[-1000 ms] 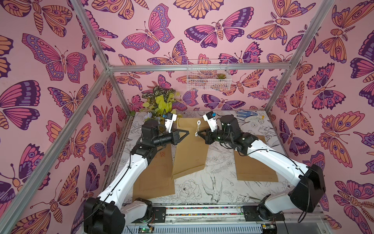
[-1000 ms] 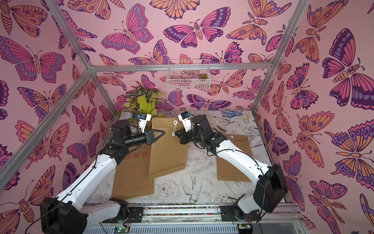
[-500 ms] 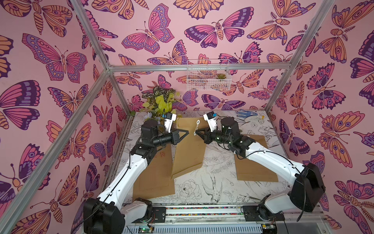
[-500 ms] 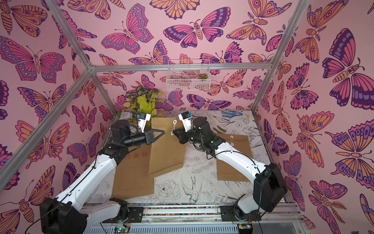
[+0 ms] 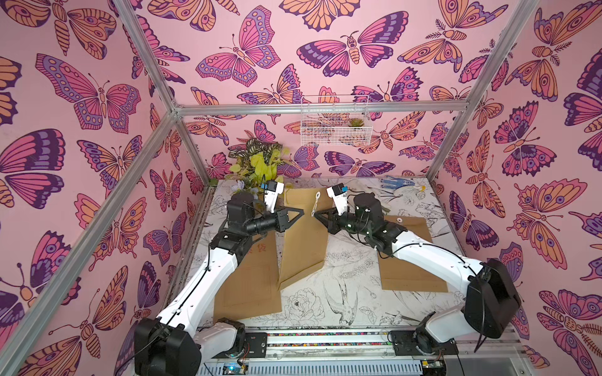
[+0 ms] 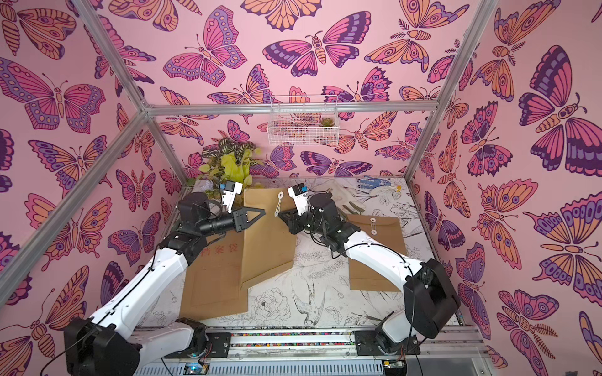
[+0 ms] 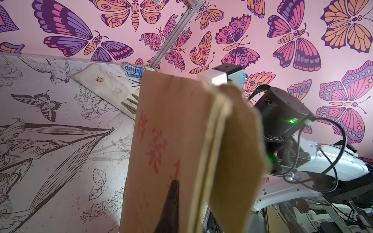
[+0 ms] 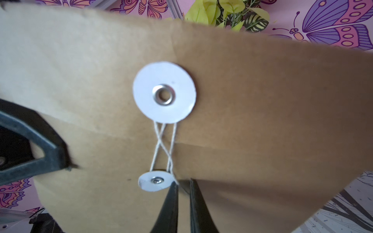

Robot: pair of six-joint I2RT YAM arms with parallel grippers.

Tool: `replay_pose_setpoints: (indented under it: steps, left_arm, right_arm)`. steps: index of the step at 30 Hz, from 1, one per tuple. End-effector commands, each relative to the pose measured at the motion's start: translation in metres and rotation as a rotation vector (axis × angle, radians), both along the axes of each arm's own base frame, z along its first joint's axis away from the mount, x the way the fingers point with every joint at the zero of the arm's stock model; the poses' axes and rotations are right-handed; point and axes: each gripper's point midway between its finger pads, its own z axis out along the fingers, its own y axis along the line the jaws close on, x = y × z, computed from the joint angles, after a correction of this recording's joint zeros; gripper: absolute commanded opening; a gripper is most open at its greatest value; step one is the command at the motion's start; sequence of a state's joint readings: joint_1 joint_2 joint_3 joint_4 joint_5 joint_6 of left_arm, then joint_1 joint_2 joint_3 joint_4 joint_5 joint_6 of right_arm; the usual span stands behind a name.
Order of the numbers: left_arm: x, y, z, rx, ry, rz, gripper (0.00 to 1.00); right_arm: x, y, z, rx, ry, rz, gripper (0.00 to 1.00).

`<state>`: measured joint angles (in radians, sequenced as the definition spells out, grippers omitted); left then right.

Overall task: Close the mouth of the file bag
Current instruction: Close the file bag.

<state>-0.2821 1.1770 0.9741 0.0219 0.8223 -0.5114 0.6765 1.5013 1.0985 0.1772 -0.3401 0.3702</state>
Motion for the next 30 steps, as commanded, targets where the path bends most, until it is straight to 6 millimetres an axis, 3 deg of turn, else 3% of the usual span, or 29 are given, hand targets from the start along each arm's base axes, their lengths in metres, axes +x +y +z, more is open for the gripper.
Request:
replay_pose_setpoints:
  steps: [1,5,10,18,23,30]
  left_arm:
    - [-0.009,-0.003,0.022,-0.032,-0.056,-0.041,0.0]
    - [-0.009,-0.005,0.021,-0.032,-0.053,-0.047,0.0]
    - [-0.009,-0.004,0.022,-0.026,-0.062,-0.045,0.0]
    - [-0.012,-0.004,0.025,-0.019,-0.072,-0.069,0.0]
    - [-0.019,-0.006,0.025,-0.022,-0.069,-0.109,0.0]
    - [-0.019,-0.003,0.018,0.018,-0.071,-0.107,0.0]
  right_arm:
    - [0.007,0.003,0.009,0.035,-0.025,-0.007,0.15]
    - [0.008,0.005,0.007,0.032,-0.02,-0.008,0.14]
    - [0.008,0.0,0.007,0.032,-0.02,-0.025,0.0]
    - [0.019,-0.031,0.007,0.056,0.059,-0.093,0.0]
    - [0.023,-0.04,0.011,0.036,0.091,-0.107,0.0]
    - [0.011,-0.051,0.026,-0.021,0.117,-0.109,0.0]
